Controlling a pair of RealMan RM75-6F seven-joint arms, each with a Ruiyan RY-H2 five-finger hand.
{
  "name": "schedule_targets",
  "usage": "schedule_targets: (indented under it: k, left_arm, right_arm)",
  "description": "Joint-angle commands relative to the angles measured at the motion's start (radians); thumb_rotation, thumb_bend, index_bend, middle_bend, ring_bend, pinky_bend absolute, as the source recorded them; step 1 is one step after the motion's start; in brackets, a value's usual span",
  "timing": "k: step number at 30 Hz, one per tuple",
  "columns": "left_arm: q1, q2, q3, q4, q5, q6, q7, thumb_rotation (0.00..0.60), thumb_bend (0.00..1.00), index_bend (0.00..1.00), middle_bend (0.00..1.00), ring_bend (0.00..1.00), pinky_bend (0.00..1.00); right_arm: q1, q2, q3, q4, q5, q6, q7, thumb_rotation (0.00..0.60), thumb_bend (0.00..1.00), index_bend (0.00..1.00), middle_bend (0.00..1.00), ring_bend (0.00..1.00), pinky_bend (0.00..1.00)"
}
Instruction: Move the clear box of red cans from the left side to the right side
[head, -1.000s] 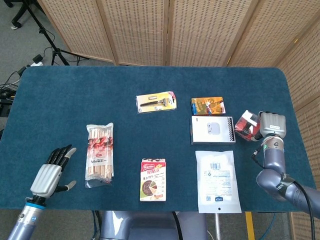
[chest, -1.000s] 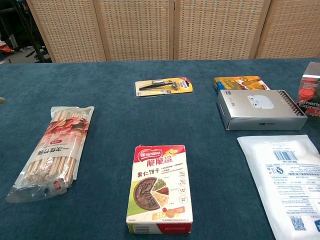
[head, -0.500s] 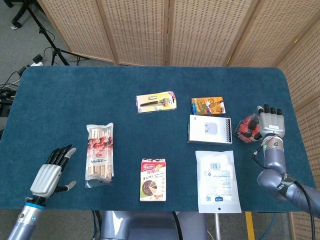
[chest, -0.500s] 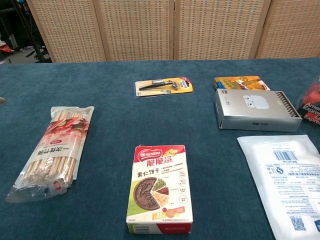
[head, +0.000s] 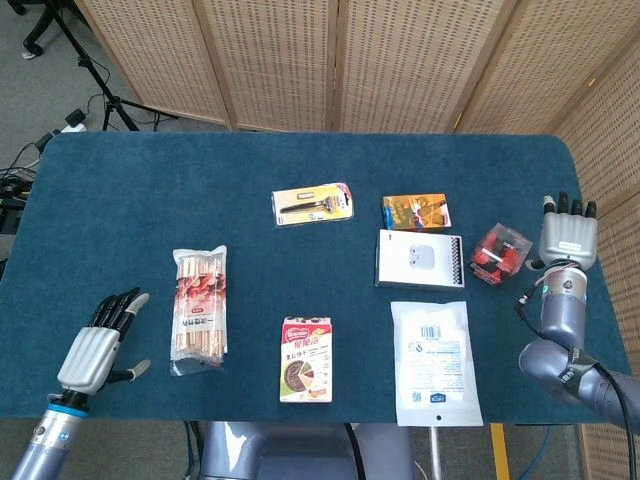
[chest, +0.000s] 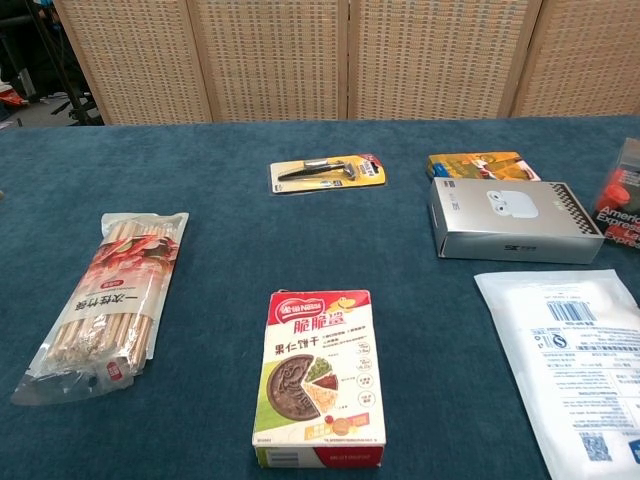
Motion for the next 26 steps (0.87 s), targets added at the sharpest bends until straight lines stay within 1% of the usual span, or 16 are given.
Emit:
schedule_targets:
  k: [1, 3, 5, 7, 8, 10, 12, 15, 17, 21, 24, 26]
  left_arm:
    - [0.002, 0.005, -0.006, -0.003, -0.003, 0.007, -0.006, 0.6, 0.18, 0.0, 0.0, 0.0, 0.0]
    - [0.004, 0.007, -0.009, -0.004, -0.004, 0.015, -0.004, 0.6, 0.18, 0.0, 0.0, 0.0, 0.0]
    - [0.007, 0.008, -0.013, -0.004, -0.003, 0.025, -0.003, 0.6, 0.18, 0.0, 0.0, 0.0, 0.0]
    - [0.011, 0.006, -0.017, -0.002, -0.003, 0.036, 0.002, 0.6, 0.18, 0.0, 0.0, 0.0, 0.0]
    - [0.013, 0.005, -0.02, 0.0, -0.004, 0.043, 0.006, 0.6, 0.18, 0.0, 0.0, 0.0, 0.0]
    - [0.016, 0.002, -0.025, 0.006, -0.004, 0.054, 0.012, 0.6, 0.18, 0.0, 0.0, 0.0, 0.0]
    - [0.019, -0.001, -0.03, 0.011, -0.006, 0.063, 0.018, 0.6, 0.18, 0.0, 0.0, 0.0, 0.0]
    - [0.024, -0.006, -0.036, 0.019, -0.005, 0.078, 0.03, 0.6, 0.18, 0.0, 0.0, 0.0, 0.0]
    - [0.028, -0.009, -0.04, 0.024, -0.002, 0.093, 0.049, 0.6, 0.18, 0.0, 0.0, 0.0, 0.0]
    - [0.035, -0.01, -0.049, 0.022, -0.001, 0.116, 0.075, 0.6, 0.18, 0.0, 0.0, 0.0, 0.0]
    - [0.04, -0.009, -0.056, 0.016, -0.003, 0.13, 0.089, 0.6, 0.18, 0.0, 0.0, 0.0, 0.0]
    - [0.042, -0.009, -0.058, 0.014, -0.001, 0.137, 0.096, 0.6, 0.18, 0.0, 0.0, 0.0, 0.0]
  right_arm:
    - [0.004, 0.124, 0.08, -0.22, -0.051, 0.098, 0.033, 0.6, 0.18, 0.0, 0.0, 0.0, 0.0]
    - [-0.033, 0.171, 0.08, -0.332, -0.148, 0.137, 0.088, 0.6, 0.18, 0.0, 0.0, 0.0, 0.0]
    - [-0.071, 0.177, 0.058, -0.39, -0.269, 0.177, 0.135, 0.6, 0.16, 0.0, 0.0, 0.0, 0.0]
    - [-0.117, 0.153, 0.011, -0.412, -0.422, 0.23, 0.175, 0.6, 0.16, 0.0, 0.0, 0.0, 0.0]
    - [-0.151, 0.123, -0.028, -0.403, -0.536, 0.266, 0.204, 0.6, 0.16, 0.0, 0.0, 0.0, 0.0]
    - [-0.205, 0.065, -0.09, -0.354, -0.705, 0.319, 0.257, 0.6, 0.16, 0.0, 0.0, 0.0, 0.0]
    - [-0.26, -0.001, -0.146, -0.28, -0.843, 0.366, 0.319, 0.6, 0.16, 0.0, 0.0, 0.0, 0.0]
    - [-0.338, -0.094, -0.21, -0.151, -0.999, 0.432, 0.42, 0.6, 0.15, 0.0, 0.0, 0.0, 0.0]
    - [-0.407, -0.163, -0.258, -0.038, -1.098, 0.488, 0.512, 0.6, 0.13, 0.0, 0.0, 0.0, 0.0]
    - [-0.496, -0.226, -0.304, 0.105, -1.189, 0.549, 0.598, 0.6, 0.13, 0.0, 0.0, 0.0, 0.0]
    - [-0.547, -0.245, -0.314, 0.168, -1.218, 0.575, 0.633, 0.6, 0.13, 0.0, 0.0, 0.0, 0.0]
    - [-0.568, -0.251, -0.315, 0.194, -1.229, 0.573, 0.659, 0.6, 0.13, 0.0, 0.0, 0.0, 0.0]
